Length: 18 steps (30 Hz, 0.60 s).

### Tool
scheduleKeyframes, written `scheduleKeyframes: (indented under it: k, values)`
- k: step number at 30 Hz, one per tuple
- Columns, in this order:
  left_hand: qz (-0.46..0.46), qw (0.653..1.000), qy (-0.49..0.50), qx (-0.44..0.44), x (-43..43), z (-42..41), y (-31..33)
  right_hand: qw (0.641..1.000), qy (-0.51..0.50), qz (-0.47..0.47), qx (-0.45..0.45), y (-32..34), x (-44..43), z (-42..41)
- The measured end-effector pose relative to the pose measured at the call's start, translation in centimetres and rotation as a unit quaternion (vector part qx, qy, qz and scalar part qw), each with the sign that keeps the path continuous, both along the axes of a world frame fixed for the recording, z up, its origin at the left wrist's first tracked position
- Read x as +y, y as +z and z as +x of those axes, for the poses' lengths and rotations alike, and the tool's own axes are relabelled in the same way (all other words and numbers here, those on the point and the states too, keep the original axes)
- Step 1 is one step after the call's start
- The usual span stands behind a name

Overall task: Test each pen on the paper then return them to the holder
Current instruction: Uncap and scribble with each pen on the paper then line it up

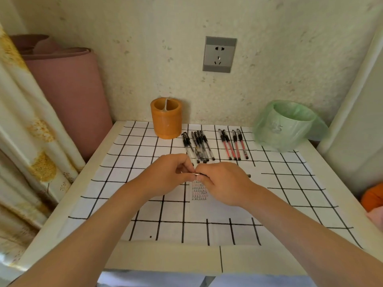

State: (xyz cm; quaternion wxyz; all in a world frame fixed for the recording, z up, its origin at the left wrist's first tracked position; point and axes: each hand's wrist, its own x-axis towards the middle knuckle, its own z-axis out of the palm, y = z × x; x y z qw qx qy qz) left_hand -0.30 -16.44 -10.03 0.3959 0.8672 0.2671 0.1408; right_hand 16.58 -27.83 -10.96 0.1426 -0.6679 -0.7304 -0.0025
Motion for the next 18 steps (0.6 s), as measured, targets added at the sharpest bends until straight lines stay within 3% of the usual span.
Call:
scheduleKeyframes:
  k: [2,7,12,14,16,18]
  values:
    - [-0.002,1.000,-0.001,0.003,0.1,0.0,0.0,1.000,-0.005,0.001,-0.010,-0.1,-0.1,0.3]
    - [0.027,0.999,0.003,0.026,0.2,0.0,-0.2,0.996,-0.030,-0.057,0.066,-0.2,-0.1,0.7]
    - [0.123,0.984,0.022,0.129,0.7,-0.6,-0.3,0.961,-0.056,-0.074,0.260,-0.2,-0.5,1.6]
    - [0.140,0.976,0.014,0.165,0.6,-0.6,-0.3,0.922,-0.089,-0.068,0.370,-0.1,-0.6,1.5]
    - [0.152,0.970,0.003,0.191,0.6,-0.5,-0.4,0.857,-0.102,-0.076,0.498,-0.1,-0.7,1.2]
    - [0.156,0.967,-0.007,0.200,0.7,-0.4,-0.7,0.809,-0.098,-0.090,0.572,-0.2,-1.0,1.1]
